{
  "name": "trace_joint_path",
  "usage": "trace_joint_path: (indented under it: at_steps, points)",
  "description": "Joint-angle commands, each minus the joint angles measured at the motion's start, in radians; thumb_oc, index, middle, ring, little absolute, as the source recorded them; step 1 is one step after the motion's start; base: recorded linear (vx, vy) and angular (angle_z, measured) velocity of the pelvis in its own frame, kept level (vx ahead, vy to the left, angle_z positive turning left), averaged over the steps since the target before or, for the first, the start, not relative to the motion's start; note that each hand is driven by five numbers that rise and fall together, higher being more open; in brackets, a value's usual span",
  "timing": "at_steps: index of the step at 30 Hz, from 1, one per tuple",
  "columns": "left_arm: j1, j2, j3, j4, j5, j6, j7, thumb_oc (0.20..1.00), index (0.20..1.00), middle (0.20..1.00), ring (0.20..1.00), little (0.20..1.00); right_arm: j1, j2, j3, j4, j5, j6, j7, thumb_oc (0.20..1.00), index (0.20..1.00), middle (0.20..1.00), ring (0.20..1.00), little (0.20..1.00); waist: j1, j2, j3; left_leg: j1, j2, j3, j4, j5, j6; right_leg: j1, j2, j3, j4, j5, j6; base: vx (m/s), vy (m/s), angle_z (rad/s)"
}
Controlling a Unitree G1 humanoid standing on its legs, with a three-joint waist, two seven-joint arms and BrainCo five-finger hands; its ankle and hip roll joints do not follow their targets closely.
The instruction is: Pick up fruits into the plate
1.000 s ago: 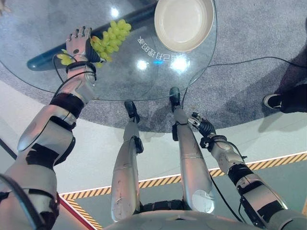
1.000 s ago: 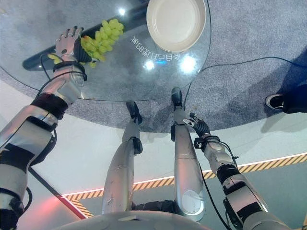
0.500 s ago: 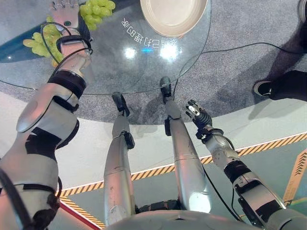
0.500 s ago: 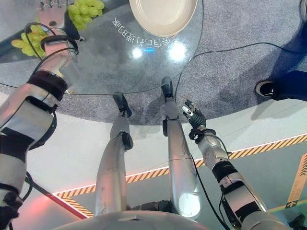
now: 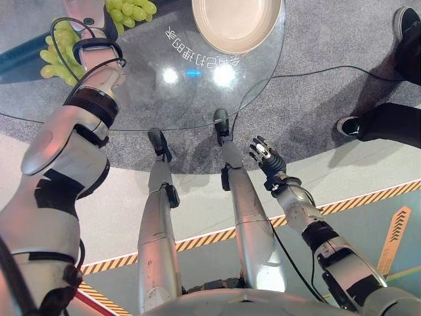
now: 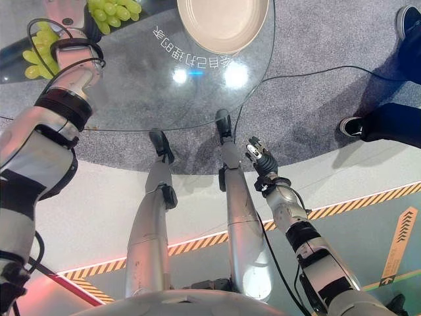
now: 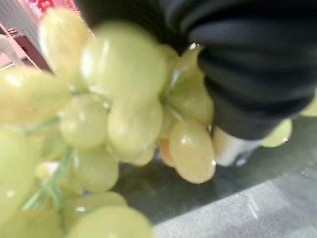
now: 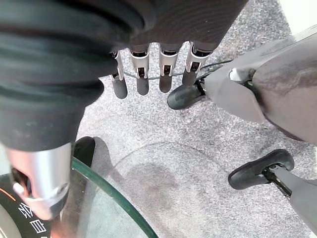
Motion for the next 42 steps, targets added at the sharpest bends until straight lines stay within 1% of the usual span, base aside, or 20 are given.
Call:
trace_joint_path:
  at_steps: [1,6,10,13,14,18,19,20,24,25,27,29,30,31,33,36,38,39,41,42]
  points:
    - [0.087,0.015,0.049,0.095,-0.064,-0.045,-0.051,0.200,0.200,0.200,0.200,0.200,0.009,-0.005,0.006,-0.042,0.014,-0.023,0.020,1.000,1.000,1.000,1.000,1.000,-0.019,0.014,0.050,0.016,-0.038,-0.053,0.078,-0.093,0.000,0.076,0.045,-0.039,-0.062,0.027,0.015,0.00,0.000,0.00]
    - [0.103,0.015,0.069,0.069,-0.071,-0.070,-0.030,0.200,0.200,0.200,0.200,0.200,0.016,0.000,0.003,-0.040,0.010,-0.026,0.024,1.000,1.000,1.000,1.000,1.000,-0.007,0.017,0.050,0.044,-0.042,-0.055,0.067,-0.089,0.002,0.107,0.043,-0.050,-0.062,0.024,0.015,0.00,0.000,0.01]
    - [0.125,0.017,0.085,0.046,-0.127,-0.101,0.002,0.200,0.200,0.200,0.200,0.200,0.022,0.001,0.006,-0.049,0.002,-0.030,0.019,1.000,1.000,1.000,1.000,1.000,0.003,0.022,0.050,0.073,-0.044,-0.054,0.057,-0.084,0.003,0.136,0.041,-0.059,-0.062,0.018,0.014,-0.02,0.010,0.01]
    - [0.158,0.020,0.122,0.003,-0.206,-0.168,0.046,0.200,0.200,0.200,0.200,0.200,0.036,0.000,0.002,-0.058,-0.014,-0.049,0.021,1.000,1.000,1.000,1.000,1.000,0.018,0.032,0.050,0.123,-0.044,-0.055,0.046,-0.082,0.006,0.182,0.036,-0.068,-0.056,0.007,0.015,-0.02,0.013,0.02]
    - [0.160,0.020,0.123,0.000,-0.207,-0.170,0.046,0.200,0.200,0.200,0.200,0.200,0.037,0.000,0.002,-0.059,-0.015,-0.050,0.021,1.000,1.000,1.000,1.000,1.000,0.018,0.032,0.050,0.127,-0.044,-0.055,0.044,-0.082,0.006,0.185,0.036,-0.069,-0.056,0.007,0.015,-0.03,0.009,0.05]
    - [0.206,0.031,0.169,-0.054,-0.270,-0.267,0.071,0.200,0.200,0.200,0.200,0.200,0.052,0.003,-0.006,-0.081,-0.038,-0.079,0.026,1.000,1.000,1.000,1.000,1.000,0.038,0.041,0.050,0.209,-0.044,-0.058,0.009,-0.079,0.009,0.262,0.027,-0.084,-0.067,-0.003,0.019,-0.03,0.009,0.04]
    - [0.221,0.034,0.183,-0.075,-0.283,-0.285,0.066,0.200,0.200,0.200,0.200,0.200,0.059,0.003,-0.008,-0.095,-0.046,-0.082,0.025,1.000,1.000,1.000,1.000,1.000,0.042,0.044,0.050,0.234,-0.043,-0.059,0.000,-0.080,0.009,0.284,0.023,-0.087,-0.069,-0.006,0.021,-0.02,0.022,0.04]
    - [0.259,0.053,0.212,-0.132,-0.309,-0.343,0.052,0.200,0.200,0.200,0.200,0.200,0.074,-0.005,-0.019,-0.134,-0.078,-0.089,0.021,1.000,1.000,1.000,1.000,1.000,0.055,0.051,0.050,0.306,-0.043,-0.061,-0.022,-0.083,0.009,0.351,0.012,-0.098,-0.082,-0.012,0.027,0.00,0.000,0.00]
    - [0.294,0.064,0.238,-0.182,-0.327,-0.396,0.033,0.200,0.200,0.200,0.200,0.200,0.086,-0.008,-0.030,-0.172,-0.101,-0.097,0.023,1.000,1.000,1.000,1.000,1.000,0.065,0.055,0.050,0.362,-0.044,-0.066,-0.039,-0.087,0.010,0.406,0.002,-0.107,-0.095,-0.014,0.033,0.00,0.006,0.05]
    - [0.366,0.097,0.285,-0.292,-0.345,-0.468,-0.013,0.200,0.200,0.200,0.200,0.200,0.103,-0.024,-0.066,-0.234,-0.169,-0.101,0.030,1.000,1.000,1.000,1.000,1.000,0.083,0.064,0.050,0.461,-0.044,-0.068,-0.063,-0.093,0.010,0.503,-0.019,-0.123,-0.119,-0.014,0.044,0.03,0.006,0.13]
    - [0.422,0.140,0.311,-0.387,-0.371,-0.520,-0.068,0.200,0.200,0.200,0.200,0.200,0.119,-0.044,-0.094,-0.283,-0.211,-0.088,0.046,1.000,1.000,1.000,1.000,1.000,0.097,0.068,0.050,0.556,-0.041,-0.066,-0.086,-0.107,0.009,0.599,-0.033,-0.137,-0.136,-0.027,0.053,0.07,-0.013,0.15]
    - [0.457,0.188,0.329,-0.484,-0.413,-0.534,-0.127,0.200,0.200,0.200,0.200,0.200,0.124,-0.066,-0.121,-0.323,-0.235,-0.065,0.063,1.000,1.000,1.000,1.000,1.000,0.109,0.072,0.049,0.624,-0.037,-0.065,-0.108,-0.112,0.007,0.671,-0.040,-0.150,-0.147,-0.036,0.057,0.07,-0.033,0.14]
    - [0.488,0.213,0.344,-0.534,-0.439,-0.572,-0.160,0.200,0.200,0.200,0.200,0.200,0.131,-0.082,-0.132,-0.351,-0.273,-0.058,0.085,1.000,1.000,1.000,1.000,1.000,0.116,0.075,0.028,0.652,-0.035,-0.065,-0.123,-0.109,0.004,0.704,-0.043,-0.160,-0.161,-0.037,0.060,0.08,-0.034,0.13]
    - [0.503,0.226,0.358,-0.569,-0.454,-0.571,-0.191,0.200,0.200,0.200,0.200,0.200,0.136,-0.095,-0.140,-0.371,-0.276,-0.043,0.089,1.000,1.000,1.000,1.000,1.000,0.120,0.078,0.016,0.672,-0.032,-0.065,-0.132,-0.113,0.002,0.727,-0.047,-0.168,-0.164,-0.046,0.060,0.09,-0.040,0.21]
    - [0.544,0.255,0.386,-0.652,-0.493,-0.611,-0.247,0.200,0.200,0.200,0.200,0.200,0.144,-0.135,-0.162,-0.411,-0.316,-0.023,0.135,1.000,1.000,1.000,1.000,1.000,0.129,0.085,-0.027,0.720,-0.026,-0.064,-0.159,-0.111,-0.004,0.784,-0.053,-0.189,-0.184,-0.056,0.062,0.11,-0.044,0.28]
    - [0.569,0.289,0.421,-0.744,-0.578,-0.643,-0.359,0.200,0.200,0.200,0.200,0.200,0.118,-0.213,-0.183,-0.468,-0.380,0.020,0.202,1.000,1.000,1.000,1.000,1.000,0.144,0.088,-0.082,0.775,-0.017,-0.059,-0.186,-0.108,-0.014,0.859,-0.062,-0.224,-0.212,-0.064,0.061,0.09,-0.057,0.32]
    - [0.585,0.302,0.439,-0.788,-0.614,-0.651,-0.417,0.200,0.200,0.200,0.200,0.200,0.088,-0.258,-0.189,-0.491,-0.395,0.048,0.230,1.000,1.000,1.000,1.000,1.000,0.155,0.087,-0.114,0.799,-0.017,-0.066,-0.185,-0.112,-0.016,0.891,-0.064,-0.236,-0.218,-0.070,0.059,0.10,-0.064,0.16]
    - [0.595,0.311,0.448,-0.819,-0.682,-0.661,-0.489,0.200,0.200,0.200,0.200,0.200,0.057,-0.295,-0.185,-0.531,-0.403,0.083,0.254,1.000,1.000,1.000,1.000,1.000,0.164,0.083,-0.145,0.821,-0.017,-0.071,-0.182,-0.116,-0.016,0.920,-0.067,-0.246,-0.222,-0.074,0.057,0.09,-0.057,0.08]
    - [0.610,0.312,0.463,-0.839,-0.713,-0.665,-0.526,0.200,0.200,0.200,0.200,0.200,0.043,-0.311,-0.184,-0.552,-0.402,0.108,0.276,1.000,1.000,1.000,1.000,1.000,0.166,0.081,-0.161,0.836,-0.017,-0.073,-0.181,-0.119,-0.016,0.940,-0.068,-0.250,-0.227,-0.076,0.056,0.12,-0.034,0.14]
    - [0.629,0.308,0.472,-0.867,-0.768,-0.677,-0.605,0.200,0.200,0.200,0.200,0.200,0.017,-0.336,-0.176,-0.586,-0.377,0.163,0.329,1.000,1.000,1.000,1.000,1.000,0.174,0.079,-0.202,0.868,-0.017,-0.071,-0.184,-0.124,-0.016,0.980,-0.071,-0.259,-0.240,-0.078,0.055,0.14,-0.016,0.12]
